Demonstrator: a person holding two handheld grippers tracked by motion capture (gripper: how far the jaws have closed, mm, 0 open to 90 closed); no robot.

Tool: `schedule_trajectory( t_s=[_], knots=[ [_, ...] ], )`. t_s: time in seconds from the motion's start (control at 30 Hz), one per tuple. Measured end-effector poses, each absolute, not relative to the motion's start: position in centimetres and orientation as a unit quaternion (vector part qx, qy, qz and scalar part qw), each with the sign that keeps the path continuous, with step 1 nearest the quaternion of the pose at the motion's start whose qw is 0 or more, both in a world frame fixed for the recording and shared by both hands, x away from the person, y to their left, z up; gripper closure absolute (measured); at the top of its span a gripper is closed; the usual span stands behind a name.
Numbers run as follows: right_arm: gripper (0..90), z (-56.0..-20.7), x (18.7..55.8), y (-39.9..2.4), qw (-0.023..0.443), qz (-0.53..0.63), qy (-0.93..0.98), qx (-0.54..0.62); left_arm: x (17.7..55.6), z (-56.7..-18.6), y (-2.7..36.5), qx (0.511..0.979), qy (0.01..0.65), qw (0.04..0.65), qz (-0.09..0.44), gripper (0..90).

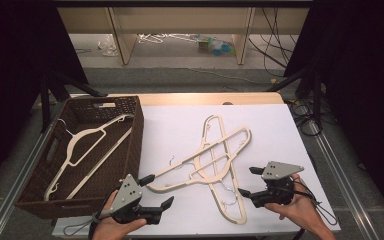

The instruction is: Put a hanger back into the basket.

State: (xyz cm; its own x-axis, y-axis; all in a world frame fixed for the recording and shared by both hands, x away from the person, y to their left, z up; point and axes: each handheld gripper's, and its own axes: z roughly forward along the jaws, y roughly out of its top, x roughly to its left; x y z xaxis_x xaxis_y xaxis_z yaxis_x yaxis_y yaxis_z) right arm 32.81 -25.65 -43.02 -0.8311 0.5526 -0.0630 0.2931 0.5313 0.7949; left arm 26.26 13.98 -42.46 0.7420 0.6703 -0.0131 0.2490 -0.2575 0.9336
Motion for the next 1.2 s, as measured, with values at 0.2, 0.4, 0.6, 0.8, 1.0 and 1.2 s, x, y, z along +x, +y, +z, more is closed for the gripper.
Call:
schedule_trajectory(
  t_s=[0.2,0.4,0.6,0.8,1.0,1.2],
  knots=[
    [19.2,-43.3,35.8,-25.1,0.164,0.415,0.867,0.223,26.2,-43.3,13.9,0.771,0.294,0.529,0.197,16.1],
    [19.3,-44.3,39.4,-23.7,0.161,0.390,0.882,0.208,26.2,-43.3,14.1,0.774,0.294,0.523,0.202,16.1],
    [19.5,-45.5,42.3,-23.3,0.146,0.377,0.890,0.209,26.2,-43.5,14.1,0.775,0.294,0.523,0.197,16.2],
    [20.4,-47.0,43.7,-23.2,0.131,0.361,0.898,0.214,26.2,-43.7,13.8,0.778,0.290,0.523,0.191,16.2],
    [19.3,-47.3,44.2,-23.4,0.115,0.367,0.898,0.216,26.3,-43.7,13.8,0.782,0.289,0.518,0.192,16.4],
    [18.8,-47.3,44.7,-22.9,0.121,0.355,0.903,0.210,26.3,-43.8,13.7,0.784,0.286,0.517,0.188,16.6]
  ],
)
